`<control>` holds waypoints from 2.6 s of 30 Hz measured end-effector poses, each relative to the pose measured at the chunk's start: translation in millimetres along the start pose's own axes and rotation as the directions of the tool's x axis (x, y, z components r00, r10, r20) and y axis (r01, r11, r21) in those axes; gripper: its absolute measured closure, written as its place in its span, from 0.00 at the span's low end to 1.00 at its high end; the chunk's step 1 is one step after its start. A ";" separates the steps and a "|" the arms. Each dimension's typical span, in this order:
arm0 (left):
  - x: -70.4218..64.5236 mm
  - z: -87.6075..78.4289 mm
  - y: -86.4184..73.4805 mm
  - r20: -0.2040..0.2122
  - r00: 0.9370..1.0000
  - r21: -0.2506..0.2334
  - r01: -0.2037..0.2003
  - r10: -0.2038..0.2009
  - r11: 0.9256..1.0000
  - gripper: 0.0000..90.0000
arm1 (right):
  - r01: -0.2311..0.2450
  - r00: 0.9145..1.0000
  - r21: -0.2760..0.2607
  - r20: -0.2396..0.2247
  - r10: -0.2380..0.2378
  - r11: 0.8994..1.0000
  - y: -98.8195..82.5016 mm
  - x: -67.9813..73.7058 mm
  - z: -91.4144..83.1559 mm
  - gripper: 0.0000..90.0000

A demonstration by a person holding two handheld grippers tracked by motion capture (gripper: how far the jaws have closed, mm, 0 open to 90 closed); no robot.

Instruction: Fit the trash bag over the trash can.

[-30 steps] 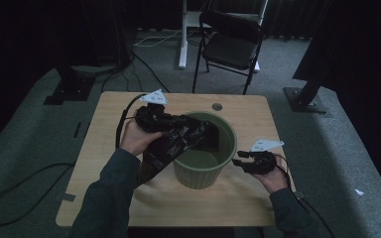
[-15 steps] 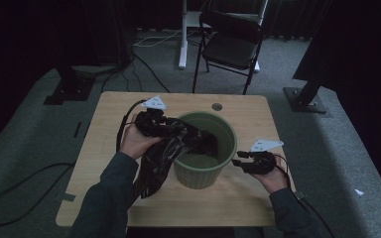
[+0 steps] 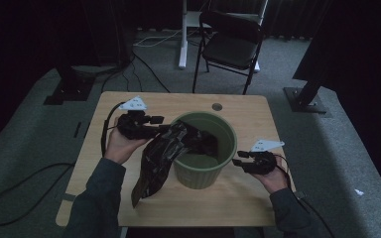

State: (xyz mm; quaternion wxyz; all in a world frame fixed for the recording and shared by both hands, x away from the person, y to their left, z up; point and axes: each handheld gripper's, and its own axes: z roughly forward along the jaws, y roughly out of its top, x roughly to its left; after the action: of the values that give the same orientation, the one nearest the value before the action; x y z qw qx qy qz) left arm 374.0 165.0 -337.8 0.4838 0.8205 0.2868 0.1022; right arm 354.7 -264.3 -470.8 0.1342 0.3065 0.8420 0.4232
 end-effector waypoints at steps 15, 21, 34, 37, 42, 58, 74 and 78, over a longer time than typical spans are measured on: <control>-4.0 -19.1 -47.9 0.075 0.994 0.000 0.080 -0.080 0.997 0.56 | 0.009 1.000 -0.056 -0.014 -0.010 0.998 12.8 9.3 -0.5 0.64; -7.5 -5.8 -44.4 0.107 0.991 0.021 0.074 -0.075 0.997 0.54 | 0.018 1.000 -0.058 -0.013 -0.018 0.998 15.2 10.5 0.7 0.64; -5.0 -4.2 -34.9 0.085 0.994 0.007 0.063 -0.063 0.998 0.99 | 0.030 0.998 -0.066 -0.056 -0.033 0.997 17.8 17.0 -0.6 0.67; -5.0 -2.2 -31.5 0.078 0.995 0.002 0.055 -0.055 0.998 0.99 | 0.045 0.997 -0.067 -0.064 -0.049 0.997 20.3 20.6 0.2 0.66; -3.5 -0.5 -24.3 0.075 0.996 -0.015 0.059 -0.058 0.998 1.00 | 0.045 0.997 -0.077 -0.051 -0.049 0.996 21.2 19.1 -5.1 0.66; -5.2 20.5 7.7 0.099 0.994 -0.031 0.053 -0.050 0.998 1.00 | 0.051 0.998 -0.194 -0.017 -0.055 0.980 44.1 10.0 -63.4 0.87; -12.7 36.2 21.4 0.099 0.995 -0.025 0.028 -0.025 0.999 1.00 | 0.159 0.983 -0.226 -0.059 -0.177 0.961 94.0 37.0 -54.8 0.82; -13.7 38.1 21.8 0.100 0.995 -0.024 0.026 -0.024 0.999 1.00 | 0.190 0.974 -0.224 -0.080 -0.212 0.956 105.6 46.3 -47.3 0.78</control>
State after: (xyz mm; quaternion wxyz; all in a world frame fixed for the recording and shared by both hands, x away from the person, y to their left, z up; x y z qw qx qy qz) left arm 387.9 121.2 -337.2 0.5091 0.8148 0.2711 0.0587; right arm 338.3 -217.0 -356.6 0.1654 0.1809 0.8239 0.5110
